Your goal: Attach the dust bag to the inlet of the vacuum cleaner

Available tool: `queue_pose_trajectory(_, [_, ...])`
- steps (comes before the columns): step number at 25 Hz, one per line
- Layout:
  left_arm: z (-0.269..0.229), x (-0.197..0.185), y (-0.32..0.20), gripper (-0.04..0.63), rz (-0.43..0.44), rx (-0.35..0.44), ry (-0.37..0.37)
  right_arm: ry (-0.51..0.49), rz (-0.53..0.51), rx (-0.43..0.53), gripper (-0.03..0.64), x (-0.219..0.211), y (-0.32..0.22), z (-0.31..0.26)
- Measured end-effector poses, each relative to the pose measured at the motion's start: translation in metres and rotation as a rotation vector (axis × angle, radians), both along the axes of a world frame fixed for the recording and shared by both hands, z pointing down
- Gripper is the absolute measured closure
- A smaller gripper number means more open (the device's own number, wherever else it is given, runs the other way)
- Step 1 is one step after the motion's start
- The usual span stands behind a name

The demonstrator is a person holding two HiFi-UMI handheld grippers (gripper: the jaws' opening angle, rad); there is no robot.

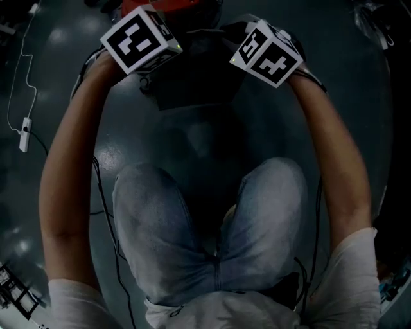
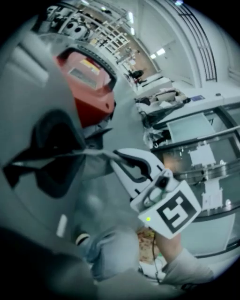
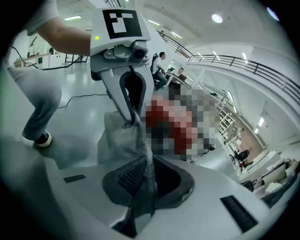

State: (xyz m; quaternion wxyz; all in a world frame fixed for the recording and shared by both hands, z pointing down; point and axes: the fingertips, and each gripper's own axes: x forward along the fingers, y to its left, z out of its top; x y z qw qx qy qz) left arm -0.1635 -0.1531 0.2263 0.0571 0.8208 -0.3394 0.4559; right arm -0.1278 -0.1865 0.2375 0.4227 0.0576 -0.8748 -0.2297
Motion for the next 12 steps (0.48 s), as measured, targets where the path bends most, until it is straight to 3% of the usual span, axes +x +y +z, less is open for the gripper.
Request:
queue_pose_trajectory(3, [0.003,-0.002,0.006,0.566,-0.034,-0.009,0.062,0.030,-0.038,0.047,0.575,-0.006,0.001,-0.007])
queue_pose_trajectory(12, [0.004,0.003,0.000,0.565,-0.017,0.014,-0.019,-0.014,0.006,-0.009,0.575,0.004,-0.001,0.003])
